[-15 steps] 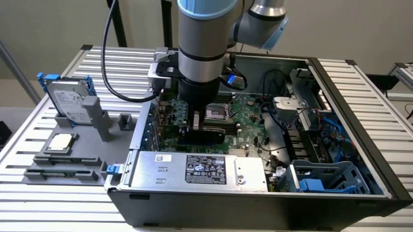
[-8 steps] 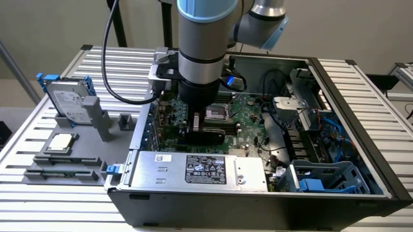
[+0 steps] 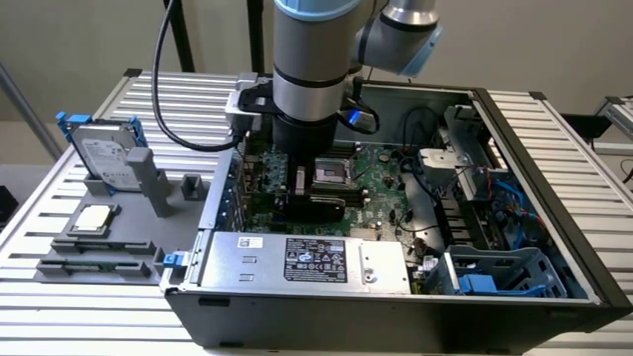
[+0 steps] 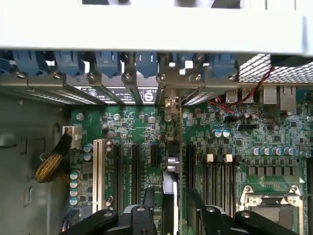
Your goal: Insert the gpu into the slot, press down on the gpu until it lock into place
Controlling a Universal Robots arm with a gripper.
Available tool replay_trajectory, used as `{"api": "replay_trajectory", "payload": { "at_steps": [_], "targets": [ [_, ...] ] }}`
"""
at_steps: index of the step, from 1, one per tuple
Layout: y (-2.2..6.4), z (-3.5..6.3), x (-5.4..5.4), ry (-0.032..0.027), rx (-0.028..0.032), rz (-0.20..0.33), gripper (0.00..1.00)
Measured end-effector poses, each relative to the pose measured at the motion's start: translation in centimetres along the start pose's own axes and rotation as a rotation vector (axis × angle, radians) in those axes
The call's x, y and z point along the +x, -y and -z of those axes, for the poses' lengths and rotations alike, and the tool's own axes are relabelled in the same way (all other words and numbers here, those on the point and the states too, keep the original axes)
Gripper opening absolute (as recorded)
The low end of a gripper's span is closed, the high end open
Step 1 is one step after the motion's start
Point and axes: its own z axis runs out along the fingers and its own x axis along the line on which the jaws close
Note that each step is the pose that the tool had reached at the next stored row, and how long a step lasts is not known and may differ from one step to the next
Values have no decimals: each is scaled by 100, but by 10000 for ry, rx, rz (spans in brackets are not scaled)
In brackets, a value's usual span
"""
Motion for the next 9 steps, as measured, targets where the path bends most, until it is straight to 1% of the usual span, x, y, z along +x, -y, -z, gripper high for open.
{"api": "replay_trajectory", "payload": {
  "at_steps": [7,8,9],
  "targets": [
    [-10,316,-14,-4,-49,10,40],
    [-11,361,-17,-3,-56,11,38],
    [-12,397,-19,-4,-65,11,31]
  ]
}}
